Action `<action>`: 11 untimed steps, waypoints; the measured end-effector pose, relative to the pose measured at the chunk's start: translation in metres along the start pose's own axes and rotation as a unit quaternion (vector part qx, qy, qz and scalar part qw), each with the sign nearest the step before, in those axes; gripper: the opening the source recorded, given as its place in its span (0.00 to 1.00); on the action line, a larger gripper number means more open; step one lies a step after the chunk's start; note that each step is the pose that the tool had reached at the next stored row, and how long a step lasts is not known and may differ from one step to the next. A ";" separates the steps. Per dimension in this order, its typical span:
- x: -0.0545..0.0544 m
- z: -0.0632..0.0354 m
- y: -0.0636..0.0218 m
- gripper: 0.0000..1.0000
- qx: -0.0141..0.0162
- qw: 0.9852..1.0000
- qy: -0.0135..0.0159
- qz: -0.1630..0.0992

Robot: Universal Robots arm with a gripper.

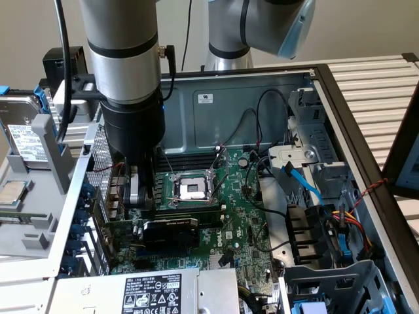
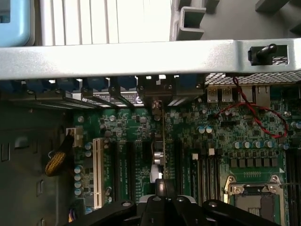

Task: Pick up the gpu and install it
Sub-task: 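Press down on the gpu until it lock into place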

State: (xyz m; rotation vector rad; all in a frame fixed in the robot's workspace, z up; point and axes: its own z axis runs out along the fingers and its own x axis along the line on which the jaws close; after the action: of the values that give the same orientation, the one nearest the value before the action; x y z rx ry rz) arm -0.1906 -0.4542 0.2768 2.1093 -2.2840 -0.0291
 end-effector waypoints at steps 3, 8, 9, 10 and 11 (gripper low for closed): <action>0.000 0.0004 0.0030 0.11 0.002 1.000 0.000 0.000; 0.000 0.0012 0.0053 0.11 0.009 1.000 -0.001 0.000; 0.000 0.0012 0.0053 0.11 0.010 1.000 -0.001 0.000; 0.000 0.0013 0.0053 0.11 0.011 1.000 -0.001 0.000; 0.000 0.0014 0.0055 0.11 0.011 1.000 -0.001 0.000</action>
State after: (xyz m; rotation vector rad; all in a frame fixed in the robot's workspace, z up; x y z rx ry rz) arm -0.1962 -0.4537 0.2756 2.1204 -2.2965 -0.0053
